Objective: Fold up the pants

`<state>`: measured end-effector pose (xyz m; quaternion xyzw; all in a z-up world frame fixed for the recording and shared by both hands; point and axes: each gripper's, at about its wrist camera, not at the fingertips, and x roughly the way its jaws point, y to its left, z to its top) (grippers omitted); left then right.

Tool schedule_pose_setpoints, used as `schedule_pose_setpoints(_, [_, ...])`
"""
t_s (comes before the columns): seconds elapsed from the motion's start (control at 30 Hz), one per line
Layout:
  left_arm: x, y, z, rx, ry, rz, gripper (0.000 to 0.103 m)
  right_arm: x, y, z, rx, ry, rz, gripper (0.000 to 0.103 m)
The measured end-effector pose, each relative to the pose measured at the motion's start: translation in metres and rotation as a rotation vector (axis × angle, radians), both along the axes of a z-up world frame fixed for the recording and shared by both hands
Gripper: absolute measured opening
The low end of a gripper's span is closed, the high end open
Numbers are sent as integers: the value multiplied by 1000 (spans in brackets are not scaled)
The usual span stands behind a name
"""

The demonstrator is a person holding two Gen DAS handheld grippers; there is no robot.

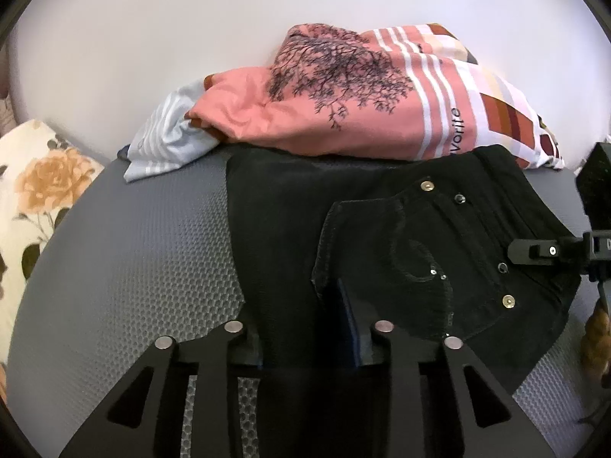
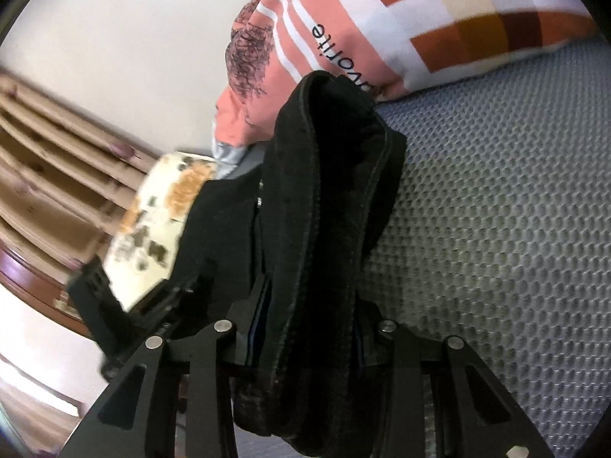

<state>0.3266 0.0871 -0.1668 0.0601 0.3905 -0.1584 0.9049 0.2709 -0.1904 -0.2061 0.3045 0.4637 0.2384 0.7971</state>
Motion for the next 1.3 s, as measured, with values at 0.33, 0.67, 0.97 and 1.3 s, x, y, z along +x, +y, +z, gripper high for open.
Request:
schedule_pose_setpoints(0.33, [7, 32, -10, -76, 48, 176, 87, -11, 12, 11, -159, -67, -120, 52])
schedule_pose_setpoints(0.67, [-7, 42, -1, -30, -42, 325, 90, -36, -6, 31, -283, -177, -355, 76])
schedule_pose_setpoints(0.97, [-26, 41, 16, 1, -184, 382, 99, -49, 35, 52, -548, -315, -289, 91])
schedule_pose_setpoints(1.3, [-31, 38, 22, 10, -220, 374, 103, -58, 42, 56, -592, -347, -317, 99])
